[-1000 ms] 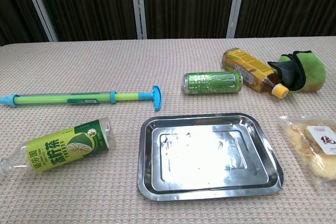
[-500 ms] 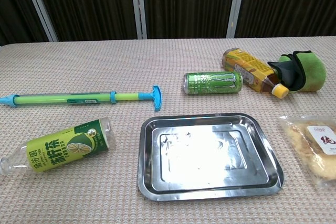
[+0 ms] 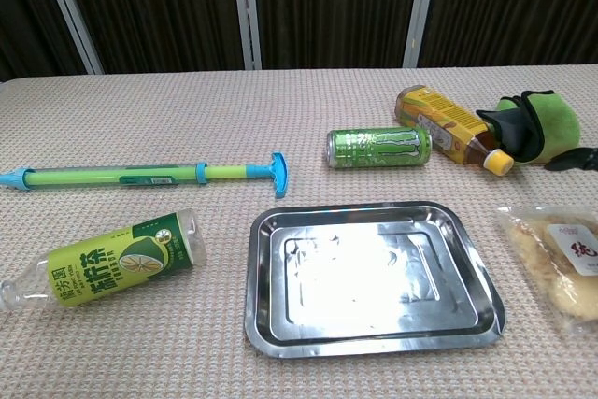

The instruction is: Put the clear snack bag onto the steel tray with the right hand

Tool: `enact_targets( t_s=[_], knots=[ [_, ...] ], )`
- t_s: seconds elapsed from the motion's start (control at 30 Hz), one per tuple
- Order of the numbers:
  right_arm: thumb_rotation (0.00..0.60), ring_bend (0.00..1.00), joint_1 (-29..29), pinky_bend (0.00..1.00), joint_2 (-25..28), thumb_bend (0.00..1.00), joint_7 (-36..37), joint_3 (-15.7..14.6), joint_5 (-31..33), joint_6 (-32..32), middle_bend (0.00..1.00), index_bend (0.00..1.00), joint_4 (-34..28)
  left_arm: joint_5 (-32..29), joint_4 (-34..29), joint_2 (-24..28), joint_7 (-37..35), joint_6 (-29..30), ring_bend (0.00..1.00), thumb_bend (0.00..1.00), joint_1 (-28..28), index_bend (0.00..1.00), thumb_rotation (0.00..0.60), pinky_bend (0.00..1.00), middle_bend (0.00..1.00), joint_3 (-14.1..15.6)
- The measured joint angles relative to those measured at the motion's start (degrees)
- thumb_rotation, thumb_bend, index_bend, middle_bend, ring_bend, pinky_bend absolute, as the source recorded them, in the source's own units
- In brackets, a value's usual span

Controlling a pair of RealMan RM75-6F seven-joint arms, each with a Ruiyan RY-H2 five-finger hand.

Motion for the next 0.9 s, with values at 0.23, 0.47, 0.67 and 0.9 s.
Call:
enact_targets(
  t_s=[0.23,0.47,0.67,0.9],
  knots=[
    [0.600,0.00,3.09,0.04,-3.36,0.01,-2.82,-0.38,1.83,-5.49,0.00,0.00,2.32,-0.44,0.33,-0.06,-0.45,-0.36,0.00,0.07,0.11,0.06,0.485,0.00,0.00,0.14],
    [0.600,0.00,5.02,0.04,-5.15,0.01,-4.34,-0.66,4.15,-8.98,0.00,0.00,4.15,-0.96,0.99,-0.26,-1.10,-0.68,0.00,0.07,0.22,0.06,0.487,0.00,0.00,0.16],
    [0.600,0.00,6.15,0.06,-5.58,0.01,-5.45,-0.57,6.17,-10.55,0.00,0.06,5.01,-1.16,1.52,-0.41,-1.65,-0.83,0.00,0.07,0.27,0.06,0.488,0.00,0.00,0.16],
    [0.600,0.19,7.47,0.37,-5.55,0.06,-5.77,-0.57,7.43,-12.00,0.28,0.48,5.48,-1.39,1.95,-0.65,-2.05,-1.18,0.00,0.07,0.26,0.06,0.485,0.00,0.00,0.22]
  ],
)
